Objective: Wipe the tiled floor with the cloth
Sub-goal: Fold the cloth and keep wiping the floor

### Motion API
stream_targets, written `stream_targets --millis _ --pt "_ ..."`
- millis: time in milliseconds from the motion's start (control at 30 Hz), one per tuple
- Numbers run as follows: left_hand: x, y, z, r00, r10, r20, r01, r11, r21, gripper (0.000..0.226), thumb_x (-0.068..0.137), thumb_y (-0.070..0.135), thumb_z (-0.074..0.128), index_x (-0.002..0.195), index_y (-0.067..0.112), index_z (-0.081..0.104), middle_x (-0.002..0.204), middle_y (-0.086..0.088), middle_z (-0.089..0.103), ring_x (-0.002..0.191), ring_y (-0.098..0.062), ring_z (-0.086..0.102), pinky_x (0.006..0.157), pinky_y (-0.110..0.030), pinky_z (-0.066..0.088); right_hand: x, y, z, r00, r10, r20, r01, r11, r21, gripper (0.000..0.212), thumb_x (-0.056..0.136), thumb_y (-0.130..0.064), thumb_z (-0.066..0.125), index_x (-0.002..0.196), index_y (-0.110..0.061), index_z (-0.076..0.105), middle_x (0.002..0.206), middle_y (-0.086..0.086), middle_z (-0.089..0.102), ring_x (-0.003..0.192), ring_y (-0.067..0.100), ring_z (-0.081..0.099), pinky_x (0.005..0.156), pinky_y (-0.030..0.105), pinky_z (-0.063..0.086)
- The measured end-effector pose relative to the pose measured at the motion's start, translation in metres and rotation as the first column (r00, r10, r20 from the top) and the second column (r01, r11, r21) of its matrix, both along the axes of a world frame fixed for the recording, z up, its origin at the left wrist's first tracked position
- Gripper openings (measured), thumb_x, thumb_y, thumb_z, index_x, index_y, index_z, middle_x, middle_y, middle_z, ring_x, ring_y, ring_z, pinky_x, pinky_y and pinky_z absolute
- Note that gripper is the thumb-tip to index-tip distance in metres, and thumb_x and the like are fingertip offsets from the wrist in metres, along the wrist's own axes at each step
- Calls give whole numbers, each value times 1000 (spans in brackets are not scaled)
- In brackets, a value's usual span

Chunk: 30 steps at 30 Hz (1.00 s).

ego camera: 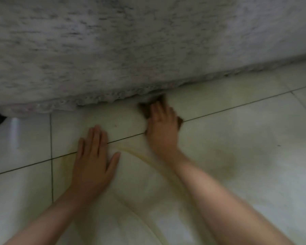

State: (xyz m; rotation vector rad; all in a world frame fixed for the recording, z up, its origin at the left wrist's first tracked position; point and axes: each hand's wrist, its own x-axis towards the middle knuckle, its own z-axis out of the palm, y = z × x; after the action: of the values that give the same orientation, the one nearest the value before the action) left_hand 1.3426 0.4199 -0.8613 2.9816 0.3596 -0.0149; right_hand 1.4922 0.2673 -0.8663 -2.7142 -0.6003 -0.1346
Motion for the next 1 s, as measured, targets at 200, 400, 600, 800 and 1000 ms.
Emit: stream_targets --millis 200,400,600,800,1000 --pt "-2 3 -7 998 66 13 -67 998 8 81 93 57 17 150 -1 22 160 -15 11 149 -28 10 119 -49 10 29 -15 13 719 694 -40 -695 719 -18 40 94 -14 55 132 -2 56 139 17 53 129 36 49 113 45 31" --pt "0 4 -10 998 59 38 -60 998 26 79 94 55 22 150 0 21 160 -16 13 149 -27 10 119 -48 10 139 -72 14 994 -90 -57 81 987 -138 46 91 -21 35 119 4 60 124 25 59 120 40 49 107 41 31" --pt "-1 4 -5 996 80 35 -79 996 -28 77 95 51 22 150 -3 16 159 -17 12 149 -26 8 120 -47 9 22 61 0 976 216 -27 -217 960 -178 52 84 -25 42 133 -14 53 141 9 50 133 27 39 116 38 17" --pt "-7 9 4 992 54 116 -40 992 -116 62 93 27 26 138 -14 38 146 -29 35 139 -42 31 117 -49 19 49 42 18 597 795 -107 -802 596 -42 36 89 -2 54 123 -4 64 129 15 61 121 33 56 106 38 39" --pt "-56 34 0 976 181 118 -179 983 -25 68 96 40 19 146 -5 29 155 -20 22 147 -31 14 120 -46 10 59 65 12 998 56 -40 -64 960 -272 35 91 -21 44 121 -13 59 123 14 59 119 31 48 101 36 33"
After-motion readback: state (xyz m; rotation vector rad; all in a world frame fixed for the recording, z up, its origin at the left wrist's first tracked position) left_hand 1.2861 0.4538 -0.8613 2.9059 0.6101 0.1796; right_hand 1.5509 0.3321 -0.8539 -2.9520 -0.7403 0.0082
